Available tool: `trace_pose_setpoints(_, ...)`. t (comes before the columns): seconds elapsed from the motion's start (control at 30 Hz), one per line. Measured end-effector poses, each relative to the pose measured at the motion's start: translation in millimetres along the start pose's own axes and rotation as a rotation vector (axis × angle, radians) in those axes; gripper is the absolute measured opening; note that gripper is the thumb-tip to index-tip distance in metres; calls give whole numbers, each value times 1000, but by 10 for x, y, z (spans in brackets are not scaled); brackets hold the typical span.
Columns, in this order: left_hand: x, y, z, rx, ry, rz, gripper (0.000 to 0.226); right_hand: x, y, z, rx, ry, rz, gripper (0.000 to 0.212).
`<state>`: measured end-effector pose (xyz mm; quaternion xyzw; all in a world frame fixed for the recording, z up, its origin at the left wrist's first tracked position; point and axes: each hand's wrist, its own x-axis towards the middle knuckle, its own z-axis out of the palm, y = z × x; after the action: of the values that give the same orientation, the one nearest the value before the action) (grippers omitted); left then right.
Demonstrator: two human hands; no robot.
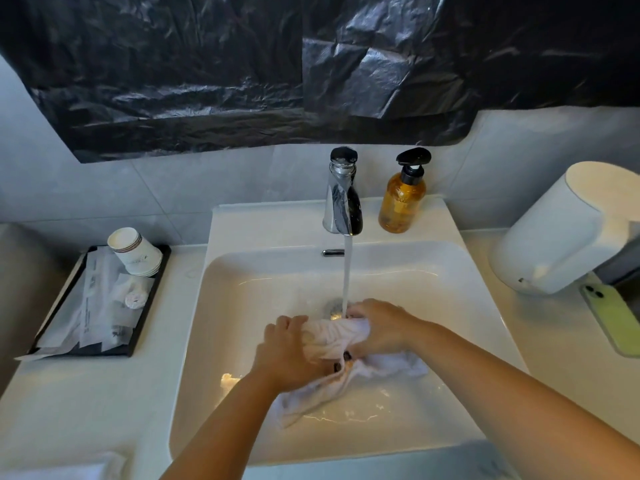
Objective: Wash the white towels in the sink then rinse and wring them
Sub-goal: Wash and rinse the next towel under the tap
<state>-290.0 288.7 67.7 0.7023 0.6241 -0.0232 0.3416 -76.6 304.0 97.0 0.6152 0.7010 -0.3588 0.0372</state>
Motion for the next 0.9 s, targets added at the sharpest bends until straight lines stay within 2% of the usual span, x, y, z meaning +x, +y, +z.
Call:
trace_pose_setpoints(0.07,16,-25,15,-32,-31,33,97,-13,-6,35,-6,-109,55,68)
trace_pose_setpoints(0.1,24,-41,0,-78,-28,44,91,-19,-6,49,-12,-152,60,61)
trace_pose_setpoints(0.17,17,-20,-70,-148,73,93,83,-19,-10,15,-87,-92,14,43)
trace_pose_setpoints(0.2,2,21,-110,-177,177,126,81,-22,-12,-19,-128,15,-18,39)
trace_pose_setpoints(0.27,-5,113,-190,-196,445,235,76,-56,-29,-107,-243,336,-156,33)
trace_pose_setpoints(0.33,-28,149,-263,-122,657,404,76,-130,-20,-116,-352,640,-304,35)
trace_pose_setpoints(0.37,-70,149,-309,-71,666,471,76,-181,-10,-81,-374,676,-340,35)
trace_pose_setpoints(0.43,-152,79,-391,35,535,522,71,-273,79,42,-388,549,-375,27)
trace_pose_setpoints(0.5,-212,-7,-400,73,399,525,61,-364,208,177,-373,397,-352,32)
trace_pose_setpoints(0.57,-187,-52,-298,41,422,534,60,-358,353,291,-330,450,-316,35)
trace_pose_setpoints(0.6,-147,-40,-211,65,405,501,68,-322,395,339,-303,506,-276,39)
trace_pose_setpoints(0.67,-48,50,-7,149,237,362,91,-193,378,434,-247,541,-146,54)
trace_pose_setpoints(0.73,28,178,207,306,116,231,95,-50,304,570,-253,516,-90,60)
trace_pose_setpoints(0.8,94,208,338,373,216,238,85,77,251,644,-309,540,-110,51)
trace_pose_setpoints(0.9,187,96,452,267,409,392,65,196,227,655,-342,670,-144,36)
